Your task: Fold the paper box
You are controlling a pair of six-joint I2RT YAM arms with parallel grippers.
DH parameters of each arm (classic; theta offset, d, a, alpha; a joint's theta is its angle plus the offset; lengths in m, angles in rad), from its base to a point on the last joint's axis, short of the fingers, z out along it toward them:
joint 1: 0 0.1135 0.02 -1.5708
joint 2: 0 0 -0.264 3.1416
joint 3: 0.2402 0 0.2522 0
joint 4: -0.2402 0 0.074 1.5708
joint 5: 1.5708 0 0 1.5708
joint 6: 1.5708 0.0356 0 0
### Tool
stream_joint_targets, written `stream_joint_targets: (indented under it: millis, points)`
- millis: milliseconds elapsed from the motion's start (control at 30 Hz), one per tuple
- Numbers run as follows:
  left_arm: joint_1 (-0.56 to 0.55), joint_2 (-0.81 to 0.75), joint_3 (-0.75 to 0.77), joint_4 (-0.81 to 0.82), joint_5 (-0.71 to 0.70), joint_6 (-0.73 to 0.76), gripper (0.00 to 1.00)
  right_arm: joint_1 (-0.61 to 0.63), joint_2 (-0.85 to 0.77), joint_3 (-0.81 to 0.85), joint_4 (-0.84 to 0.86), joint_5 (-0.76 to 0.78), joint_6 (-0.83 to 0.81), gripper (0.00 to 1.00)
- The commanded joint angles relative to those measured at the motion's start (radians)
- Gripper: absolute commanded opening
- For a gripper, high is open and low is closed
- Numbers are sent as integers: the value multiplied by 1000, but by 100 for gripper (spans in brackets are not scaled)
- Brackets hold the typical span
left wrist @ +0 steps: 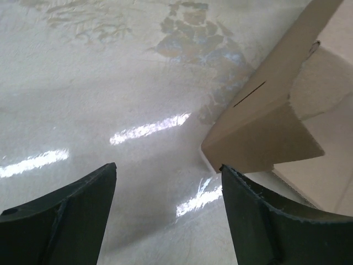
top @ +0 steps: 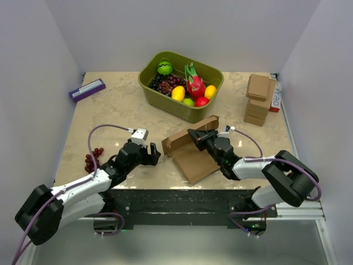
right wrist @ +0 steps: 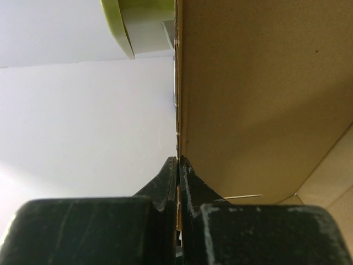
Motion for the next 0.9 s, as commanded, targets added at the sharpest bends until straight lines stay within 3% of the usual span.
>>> stream_joint_targets:
  millis: [0,533,867]
  points:
    - [0,58,-16,239,85,102,76,2,1,-10,-15,27,-17,0]
    - [-8,197,-61,535,298,239,53,3,13,-6,-18,22,-28,0]
    - [-19,281,-42,644,326,257,41,2,24,-4,-17,19,-29,0]
